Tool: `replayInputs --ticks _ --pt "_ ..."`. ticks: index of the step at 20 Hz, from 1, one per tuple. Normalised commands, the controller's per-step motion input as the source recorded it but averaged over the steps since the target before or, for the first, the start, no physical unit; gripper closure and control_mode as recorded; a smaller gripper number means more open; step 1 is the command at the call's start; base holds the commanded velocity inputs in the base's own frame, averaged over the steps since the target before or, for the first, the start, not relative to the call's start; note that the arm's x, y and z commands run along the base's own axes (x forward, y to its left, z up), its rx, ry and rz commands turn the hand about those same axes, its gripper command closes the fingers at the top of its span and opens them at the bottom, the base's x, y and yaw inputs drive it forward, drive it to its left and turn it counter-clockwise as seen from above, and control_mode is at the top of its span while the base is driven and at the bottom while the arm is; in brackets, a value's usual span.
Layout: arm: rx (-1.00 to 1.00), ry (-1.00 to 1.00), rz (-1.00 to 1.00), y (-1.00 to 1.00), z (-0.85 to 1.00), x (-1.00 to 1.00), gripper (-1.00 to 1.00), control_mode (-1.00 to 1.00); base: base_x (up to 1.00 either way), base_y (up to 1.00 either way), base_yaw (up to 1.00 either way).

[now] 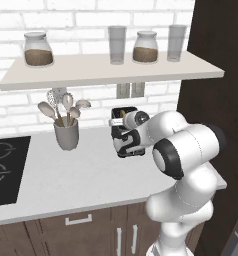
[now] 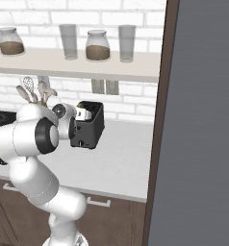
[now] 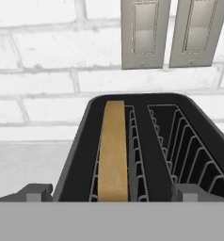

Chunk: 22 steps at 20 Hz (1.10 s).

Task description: Start the toaster. Once the lever pops up, take the bread to the plate on the dining counter.

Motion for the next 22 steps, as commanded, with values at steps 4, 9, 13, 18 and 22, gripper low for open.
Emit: replayInputs --ticks 4,9,13,18,22 --pt "0.0 0.01 0.0 0.0 -0.04 0.03 -1.0 -1.0 0.0 0.0 0.0" --pt "0.0 0.0 0.0 0.0 0.0 0.0 1.0 -1.0 0.0 0.0 0.0" --pt "0.0 0.0 0.0 0.0 0.0 0.0 1.0 -1.0 0.0 0.0 0.0" --pt "0.0 0.0 0.0 0.0 0.0 0.0 1.0 -1.0 0.0 0.0 0.0" --pt "0.0 0.0 0.0 0.0 0.0 0.0 1.0 -1.0 0.0 0.0 0.0"
